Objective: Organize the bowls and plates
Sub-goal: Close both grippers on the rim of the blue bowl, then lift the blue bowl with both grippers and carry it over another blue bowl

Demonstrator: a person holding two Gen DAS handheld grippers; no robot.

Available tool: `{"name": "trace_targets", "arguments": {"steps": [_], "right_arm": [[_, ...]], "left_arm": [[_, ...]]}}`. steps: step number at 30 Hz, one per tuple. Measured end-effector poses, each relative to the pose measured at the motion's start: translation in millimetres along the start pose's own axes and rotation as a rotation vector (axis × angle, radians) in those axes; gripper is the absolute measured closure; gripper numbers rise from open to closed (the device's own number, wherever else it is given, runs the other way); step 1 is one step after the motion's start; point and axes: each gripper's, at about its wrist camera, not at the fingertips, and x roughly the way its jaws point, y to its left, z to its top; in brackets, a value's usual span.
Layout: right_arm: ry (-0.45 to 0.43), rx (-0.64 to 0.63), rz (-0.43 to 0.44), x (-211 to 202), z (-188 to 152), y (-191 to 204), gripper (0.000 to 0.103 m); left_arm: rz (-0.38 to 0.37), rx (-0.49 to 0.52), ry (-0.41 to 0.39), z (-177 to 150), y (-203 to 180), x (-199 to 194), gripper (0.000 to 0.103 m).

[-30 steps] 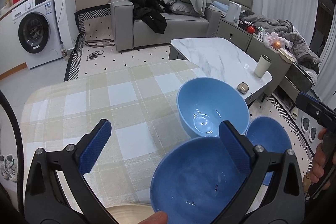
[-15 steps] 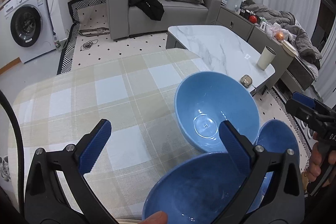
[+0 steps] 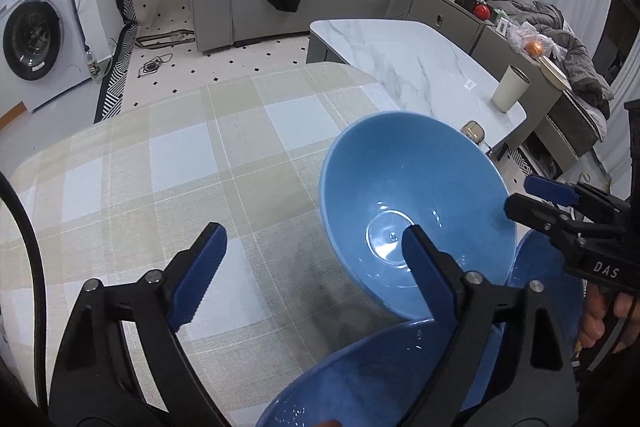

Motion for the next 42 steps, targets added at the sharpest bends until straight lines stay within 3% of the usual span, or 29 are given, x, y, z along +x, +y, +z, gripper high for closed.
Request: {"name": "trace_targets", "arguments": {"steps": [8, 13, 21, 42], "right_arm": [[0.052, -0.016, 0.026, 22, -2, 7, 0.044], [0.064, -0.029, 0.023, 28, -4, 9, 0.055], [0.069, -0.039, -0.007, 32, -7, 9, 0.078], [-0.021, -0.061, -0.023, 7, -3, 15, 0.080]], "left_arm": [[0.023, 0.052, 0.040, -6, -11, 18, 0.043], [0.045, 0.085, 0.058, -8, -18, 22, 0.055], [0.012, 0.123, 0.075, -10, -29, 25, 0.080], [0.048, 0.143, -0.037, -4, -41, -10, 0.080]]}}
